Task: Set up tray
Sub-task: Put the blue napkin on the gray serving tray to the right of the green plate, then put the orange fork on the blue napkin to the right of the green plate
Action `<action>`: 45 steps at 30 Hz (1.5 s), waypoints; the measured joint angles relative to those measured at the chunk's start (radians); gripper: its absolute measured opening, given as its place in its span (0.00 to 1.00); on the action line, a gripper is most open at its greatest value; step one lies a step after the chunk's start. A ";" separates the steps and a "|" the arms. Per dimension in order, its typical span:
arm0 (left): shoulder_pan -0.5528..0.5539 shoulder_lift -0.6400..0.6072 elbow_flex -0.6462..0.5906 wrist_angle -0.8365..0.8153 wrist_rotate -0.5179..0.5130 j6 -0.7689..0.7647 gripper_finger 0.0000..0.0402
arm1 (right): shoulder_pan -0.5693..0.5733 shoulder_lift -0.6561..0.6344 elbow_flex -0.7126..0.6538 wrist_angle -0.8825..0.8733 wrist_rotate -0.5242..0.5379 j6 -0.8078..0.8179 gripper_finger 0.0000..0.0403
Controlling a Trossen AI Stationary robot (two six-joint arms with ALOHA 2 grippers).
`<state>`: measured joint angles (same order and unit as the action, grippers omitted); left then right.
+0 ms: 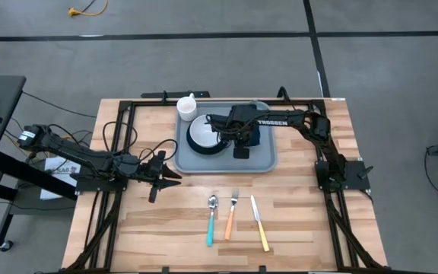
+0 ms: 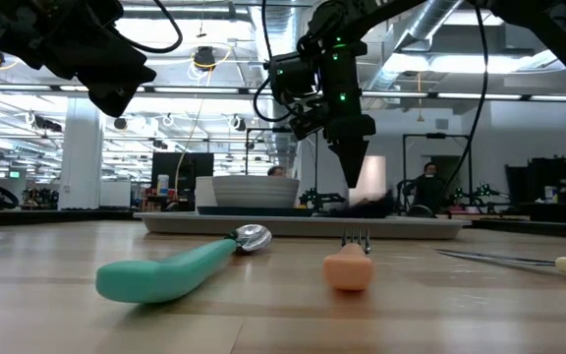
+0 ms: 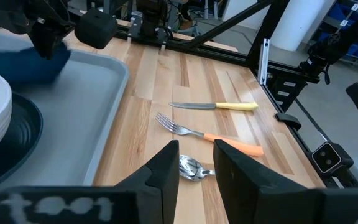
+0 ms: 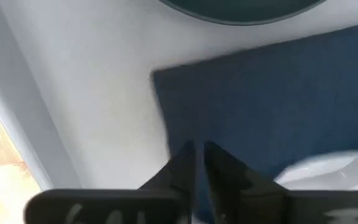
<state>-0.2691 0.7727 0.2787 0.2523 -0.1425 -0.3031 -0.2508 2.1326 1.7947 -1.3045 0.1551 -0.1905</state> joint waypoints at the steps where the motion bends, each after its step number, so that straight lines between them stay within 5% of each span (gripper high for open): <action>1: 0.000 0.000 0.000 0.000 0.000 0.000 0.22 | 0.000 0.000 0.000 0.000 0.000 0.000 0.10; 10: 0.000 0.000 0.000 0.000 0.000 0.000 0.22 | 0.000 -0.002 0.000 -0.014 0.000 0.000 0.25; 19: 0.000 0.000 0.000 0.000 -0.001 -0.005 0.22 | -0.007 -0.095 -0.001 -0.112 -0.029 0.045 0.25; 28: 0.000 0.000 0.000 -0.007 -0.005 -0.023 0.22 | -0.005 -0.266 -0.022 0.008 -0.157 0.120 0.25; 38: -0.022 0.003 0.000 -0.007 -0.077 -0.078 0.22 | 0.049 -0.543 -0.522 0.456 -0.155 0.199 0.25; 45: -0.075 0.113 0.000 0.050 -0.159 -0.086 0.22 | 0.143 -0.725 -0.936 0.990 -0.057 0.432 0.25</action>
<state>-0.3440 0.8855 0.2783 0.3026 -0.3019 -0.3893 -0.1074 1.4077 0.8585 -0.3149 0.0983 0.2417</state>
